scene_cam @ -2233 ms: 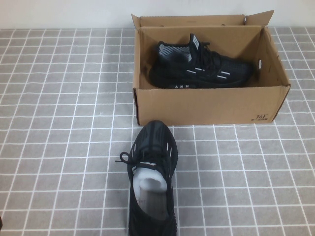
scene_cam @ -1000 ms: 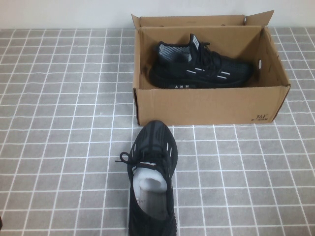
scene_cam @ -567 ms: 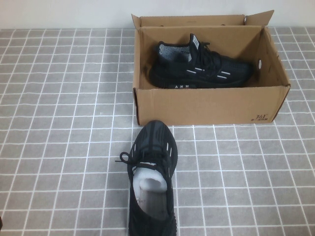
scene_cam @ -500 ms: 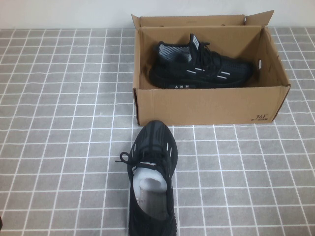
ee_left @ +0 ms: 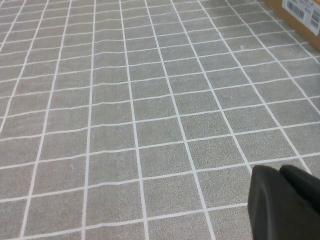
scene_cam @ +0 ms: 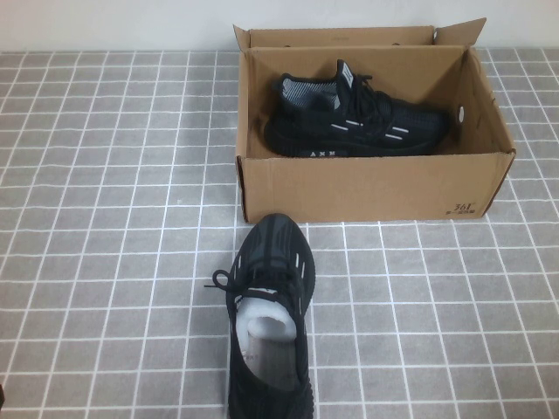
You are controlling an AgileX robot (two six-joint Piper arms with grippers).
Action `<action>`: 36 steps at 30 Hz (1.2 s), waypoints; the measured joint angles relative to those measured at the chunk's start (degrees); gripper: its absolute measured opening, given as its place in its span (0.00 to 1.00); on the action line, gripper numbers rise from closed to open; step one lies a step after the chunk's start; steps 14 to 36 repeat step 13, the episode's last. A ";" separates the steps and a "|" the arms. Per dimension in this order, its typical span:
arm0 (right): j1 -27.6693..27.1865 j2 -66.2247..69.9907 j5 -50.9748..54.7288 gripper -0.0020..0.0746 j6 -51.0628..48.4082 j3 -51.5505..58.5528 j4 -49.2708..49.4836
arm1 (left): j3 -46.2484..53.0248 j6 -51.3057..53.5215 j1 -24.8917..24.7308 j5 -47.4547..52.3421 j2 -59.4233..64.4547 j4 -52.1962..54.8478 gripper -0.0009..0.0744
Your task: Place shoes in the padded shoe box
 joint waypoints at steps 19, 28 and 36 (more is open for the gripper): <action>0.00 0.00 0.00 0.02 0.00 0.00 0.00 | 0.00 0.57 0.00 -1.70 0.00 3.17 0.01; 0.00 0.00 0.00 0.02 0.00 0.00 0.00 | 0.00 0.57 0.00 -1.70 0.00 3.17 0.01; 0.00 0.00 0.00 0.02 0.00 0.00 0.00 | 0.00 0.57 0.00 -1.70 0.00 3.17 0.01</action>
